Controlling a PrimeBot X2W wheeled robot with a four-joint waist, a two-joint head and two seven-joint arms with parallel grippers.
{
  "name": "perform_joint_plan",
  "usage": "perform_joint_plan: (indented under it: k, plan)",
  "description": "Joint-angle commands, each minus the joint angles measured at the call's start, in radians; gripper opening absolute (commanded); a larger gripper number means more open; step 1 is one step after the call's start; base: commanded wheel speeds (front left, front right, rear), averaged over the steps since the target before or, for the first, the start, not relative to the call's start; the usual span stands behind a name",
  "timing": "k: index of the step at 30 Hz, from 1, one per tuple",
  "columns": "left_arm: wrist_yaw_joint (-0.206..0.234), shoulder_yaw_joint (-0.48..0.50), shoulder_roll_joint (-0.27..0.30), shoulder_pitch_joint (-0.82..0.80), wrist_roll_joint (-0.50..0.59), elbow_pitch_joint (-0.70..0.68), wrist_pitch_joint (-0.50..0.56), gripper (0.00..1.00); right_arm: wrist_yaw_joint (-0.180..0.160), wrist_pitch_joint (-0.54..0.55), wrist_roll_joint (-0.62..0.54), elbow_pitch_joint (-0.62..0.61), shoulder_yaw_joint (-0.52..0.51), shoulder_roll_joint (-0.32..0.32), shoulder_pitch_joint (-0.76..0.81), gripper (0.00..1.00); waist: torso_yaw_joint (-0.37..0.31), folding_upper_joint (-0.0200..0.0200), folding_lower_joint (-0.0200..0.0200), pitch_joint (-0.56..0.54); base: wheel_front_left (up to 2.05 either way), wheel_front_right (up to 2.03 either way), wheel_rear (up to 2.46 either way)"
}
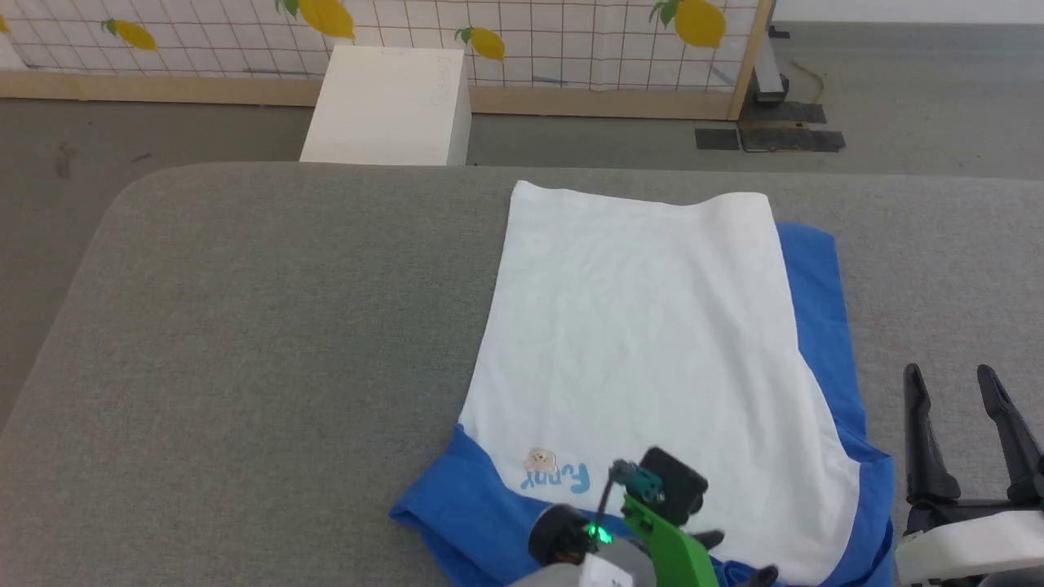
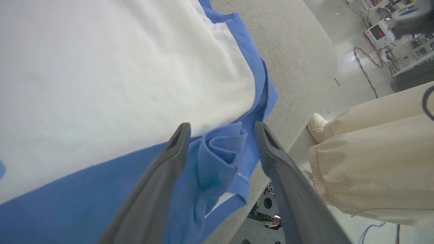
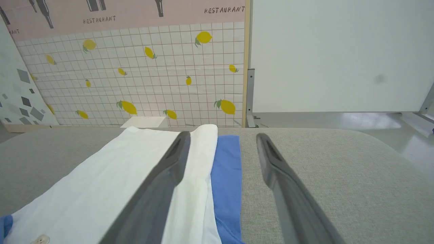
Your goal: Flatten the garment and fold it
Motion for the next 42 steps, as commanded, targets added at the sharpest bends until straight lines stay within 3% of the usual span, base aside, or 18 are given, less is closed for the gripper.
perform_joint_plan:
  k: [1,6,11,15,20,21,23,27,32,42]
  plan:
    - [0.000,0.023,0.008,-0.018,-0.019,-0.034,-0.003,1.00,-0.001,-0.001,0.007,-0.005,-0.004,0.001,0.008,1.00,0.010,-0.0001,0.0000,-0.009,0.00,0.00,0.00]
    - [0.053,0.155,0.072,0.004,-0.037,-0.207,-0.115,1.00,-0.001,0.000,0.013,-0.011,-0.011,0.001,0.021,1.00,0.023,-0.0001,0.0000,-0.019,0.00,0.00,0.00]
    - [0.151,0.284,0.150,0.035,0.072,-0.321,-0.337,1.00,-0.001,0.003,0.014,-0.017,-0.011,0.001,0.027,1.00,0.032,-0.0001,0.0000,-0.025,0.00,0.00,0.00]
    - [0.188,0.357,0.210,0.085,0.144,-0.377,-0.495,1.00,-0.001,0.006,0.012,-0.022,-0.013,0.001,0.030,1.00,0.037,-0.0001,0.0000,-0.030,0.00,0.00,0.00]
    - [0.250,0.484,0.256,0.202,0.241,-0.431,-0.550,1.00,-0.001,0.011,0.009,-0.025,-0.006,0.001,0.034,1.00,0.033,-0.0001,0.0000,-0.040,0.00,0.00,0.00]
    - [0.272,0.593,0.264,0.291,0.326,-0.467,-0.552,1.00,-0.001,0.010,0.010,-0.020,0.000,0.001,0.040,1.00,0.028,-0.0001,0.0000,-0.049,0.00,0.00,0.00]
    - [0.283,0.666,0.273,0.372,0.388,-0.470,-0.552,1.00,-0.001,0.010,0.012,-0.016,0.004,0.001,0.046,1.00,0.023,-0.0001,0.0000,-0.057,0.00,0.00,0.00]
    - [0.291,0.708,0.320,0.490,0.503,-0.425,-0.552,1.00,-0.001,0.011,0.021,-0.006,0.004,0.001,0.061,1.00,0.013,-0.0001,0.0000,-0.073,0.00,0.00,0.00]
    - [0.290,0.757,0.292,0.570,0.522,-0.425,-0.552,1.00,-0.001,0.010,0.033,0.010,0.003,0.001,0.082,1.00,0.004,-0.0001,0.0000,-0.094,0.00,0.00,0.00]
    - [0.230,0.817,0.235,0.612,0.544,-0.436,-0.552,1.00,-0.001,0.023,0.037,0.013,-0.008,0.001,0.081,1.00,-0.015,-0.0001,0.0000,-0.103,0.00,0.00,0.00]
